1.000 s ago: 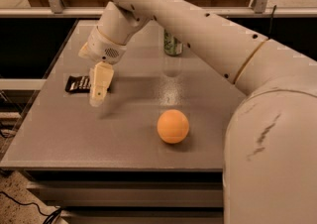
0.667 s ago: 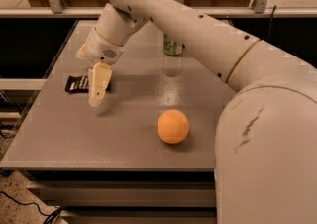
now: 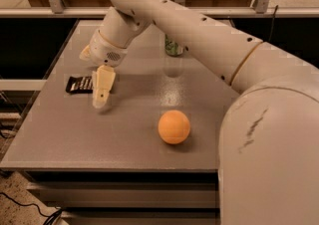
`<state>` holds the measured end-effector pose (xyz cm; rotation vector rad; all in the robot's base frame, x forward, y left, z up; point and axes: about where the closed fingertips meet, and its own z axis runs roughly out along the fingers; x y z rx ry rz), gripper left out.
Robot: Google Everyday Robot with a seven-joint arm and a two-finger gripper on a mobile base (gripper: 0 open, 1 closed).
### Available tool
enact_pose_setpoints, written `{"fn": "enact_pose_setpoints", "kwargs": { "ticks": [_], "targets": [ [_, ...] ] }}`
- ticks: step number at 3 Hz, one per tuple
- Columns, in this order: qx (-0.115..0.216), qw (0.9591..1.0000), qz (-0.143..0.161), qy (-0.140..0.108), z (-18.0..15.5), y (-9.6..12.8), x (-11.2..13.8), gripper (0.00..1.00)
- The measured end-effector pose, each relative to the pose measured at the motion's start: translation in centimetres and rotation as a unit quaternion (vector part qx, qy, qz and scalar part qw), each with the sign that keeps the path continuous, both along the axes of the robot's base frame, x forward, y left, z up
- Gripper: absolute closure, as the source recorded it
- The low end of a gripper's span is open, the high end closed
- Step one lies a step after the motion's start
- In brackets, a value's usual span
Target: Pick rxbar chocolate
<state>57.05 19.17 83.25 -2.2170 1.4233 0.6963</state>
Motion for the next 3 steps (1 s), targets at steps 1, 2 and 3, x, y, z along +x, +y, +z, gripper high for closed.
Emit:
{"fn": "enact_pose_setpoints", "kwargs": {
  "ticks": [1, 2, 3],
  "targets": [
    [-0.001, 1.0000, 0.001, -0.002, -0.33, -0.24, 0.05, 0.00],
    [0.000, 1.0000, 0.002, -0.004, -0.65, -0.39, -0.04, 0.18],
    [0.000, 1.0000, 0.003, -0.006, -0.72, -0.46, -0.11, 0.42]
  ]
}}
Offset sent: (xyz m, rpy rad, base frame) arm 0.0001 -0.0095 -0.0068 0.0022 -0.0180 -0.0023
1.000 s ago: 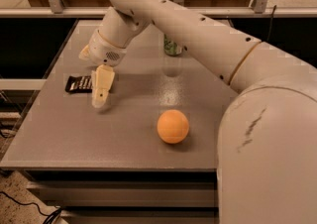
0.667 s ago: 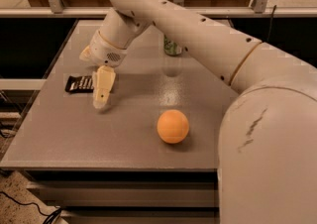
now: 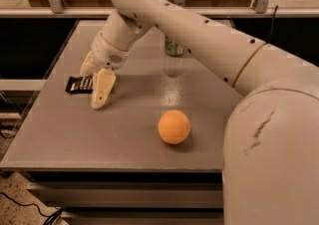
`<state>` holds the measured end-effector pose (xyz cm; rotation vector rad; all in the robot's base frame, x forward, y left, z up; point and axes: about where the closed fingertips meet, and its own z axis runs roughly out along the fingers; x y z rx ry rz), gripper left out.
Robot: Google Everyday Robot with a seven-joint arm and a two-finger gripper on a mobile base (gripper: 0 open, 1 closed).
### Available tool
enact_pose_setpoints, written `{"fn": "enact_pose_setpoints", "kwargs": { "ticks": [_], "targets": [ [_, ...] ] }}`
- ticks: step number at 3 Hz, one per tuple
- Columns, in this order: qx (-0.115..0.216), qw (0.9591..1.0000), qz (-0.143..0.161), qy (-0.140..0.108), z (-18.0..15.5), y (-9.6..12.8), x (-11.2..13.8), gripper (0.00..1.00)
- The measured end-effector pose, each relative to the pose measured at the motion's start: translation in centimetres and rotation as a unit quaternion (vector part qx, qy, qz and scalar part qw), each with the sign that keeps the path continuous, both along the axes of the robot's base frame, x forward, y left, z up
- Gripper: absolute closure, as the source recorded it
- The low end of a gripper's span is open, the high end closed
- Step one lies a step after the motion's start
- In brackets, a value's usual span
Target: Pick rxbar chocolate
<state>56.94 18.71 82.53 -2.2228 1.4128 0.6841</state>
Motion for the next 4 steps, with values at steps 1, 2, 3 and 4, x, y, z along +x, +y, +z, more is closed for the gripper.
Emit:
{"fn": "enact_pose_setpoints", "kwargs": {
  "ticks": [1, 2, 3, 4],
  "targets": [
    [-0.001, 1.0000, 0.000, -0.001, 0.1, -0.1, 0.0, 0.64],
    [-0.001, 1.0000, 0.000, -0.001, 0.6, -0.1, 0.0, 0.88],
    [-0.001, 1.0000, 0.001, -0.001, 0.7, -0.1, 0.0, 1.00],
    [-0.002, 0.9999, 0.008, -0.015, 2.0, 0.0, 0.2, 1.00]
  ]
}}
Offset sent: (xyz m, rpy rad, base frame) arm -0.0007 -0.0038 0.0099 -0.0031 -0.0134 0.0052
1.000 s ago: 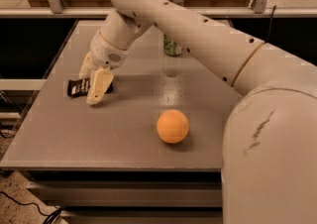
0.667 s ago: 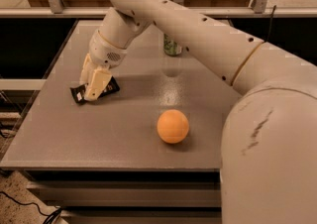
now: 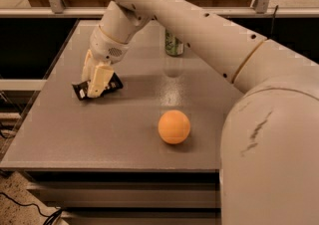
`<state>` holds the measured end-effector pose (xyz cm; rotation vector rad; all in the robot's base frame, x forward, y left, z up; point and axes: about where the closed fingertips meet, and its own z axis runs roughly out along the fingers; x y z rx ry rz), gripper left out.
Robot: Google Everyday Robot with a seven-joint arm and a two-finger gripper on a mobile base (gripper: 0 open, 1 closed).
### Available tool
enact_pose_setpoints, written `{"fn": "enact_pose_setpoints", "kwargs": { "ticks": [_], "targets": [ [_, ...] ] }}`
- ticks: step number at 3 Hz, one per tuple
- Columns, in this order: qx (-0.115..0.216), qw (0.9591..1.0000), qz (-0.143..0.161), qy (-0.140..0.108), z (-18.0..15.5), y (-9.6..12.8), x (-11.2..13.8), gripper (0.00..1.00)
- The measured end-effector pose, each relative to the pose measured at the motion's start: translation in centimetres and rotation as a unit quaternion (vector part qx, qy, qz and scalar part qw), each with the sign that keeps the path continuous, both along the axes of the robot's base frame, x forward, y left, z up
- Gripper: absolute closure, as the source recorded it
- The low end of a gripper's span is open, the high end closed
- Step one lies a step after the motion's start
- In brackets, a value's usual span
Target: Pick rxbar chocolate
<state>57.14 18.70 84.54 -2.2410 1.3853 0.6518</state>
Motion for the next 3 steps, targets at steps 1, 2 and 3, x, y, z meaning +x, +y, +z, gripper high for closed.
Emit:
{"fn": "enact_pose_setpoints", "kwargs": {
  "ticks": [1, 2, 3],
  "targets": [
    [0.003, 0.9997, 0.008, -0.022, 2.3, 0.2, 0.4, 1.00],
    [0.006, 0.9989, 0.015, -0.043, 4.6, 0.2, 0.6, 1.00],
    [0.009, 0.9979, 0.017, -0.062, 6.6, 0.0, 0.7, 1.00]
  ]
}}
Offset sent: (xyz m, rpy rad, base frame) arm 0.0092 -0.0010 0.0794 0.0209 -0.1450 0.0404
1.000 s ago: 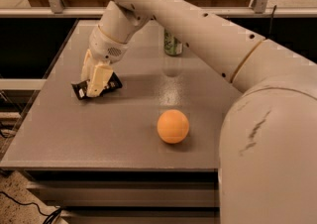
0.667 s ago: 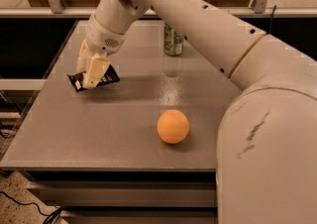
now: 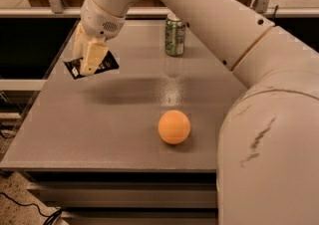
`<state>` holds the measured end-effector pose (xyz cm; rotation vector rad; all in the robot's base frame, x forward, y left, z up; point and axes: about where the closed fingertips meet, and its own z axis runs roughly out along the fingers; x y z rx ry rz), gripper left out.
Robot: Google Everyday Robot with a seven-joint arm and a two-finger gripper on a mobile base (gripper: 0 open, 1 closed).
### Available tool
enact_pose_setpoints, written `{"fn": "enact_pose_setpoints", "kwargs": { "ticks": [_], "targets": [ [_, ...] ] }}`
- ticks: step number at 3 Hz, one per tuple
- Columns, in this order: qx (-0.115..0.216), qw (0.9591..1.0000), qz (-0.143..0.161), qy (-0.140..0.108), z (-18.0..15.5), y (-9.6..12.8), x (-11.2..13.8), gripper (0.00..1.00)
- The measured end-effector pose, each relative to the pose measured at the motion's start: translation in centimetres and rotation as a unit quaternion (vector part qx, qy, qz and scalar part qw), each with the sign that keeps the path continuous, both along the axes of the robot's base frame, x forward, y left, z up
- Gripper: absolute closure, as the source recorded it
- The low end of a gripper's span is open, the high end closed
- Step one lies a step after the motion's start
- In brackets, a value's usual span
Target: Pick rxbar chocolate
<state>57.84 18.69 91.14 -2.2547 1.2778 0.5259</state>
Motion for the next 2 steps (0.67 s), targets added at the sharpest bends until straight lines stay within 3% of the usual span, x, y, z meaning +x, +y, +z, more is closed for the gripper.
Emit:
{"fn": "enact_pose_setpoints", "kwargs": {
  "ticks": [2],
  "targets": [
    [0.002, 0.9999, 0.003, -0.009, 1.18, -0.24, -0.02, 1.00]
  ]
}}
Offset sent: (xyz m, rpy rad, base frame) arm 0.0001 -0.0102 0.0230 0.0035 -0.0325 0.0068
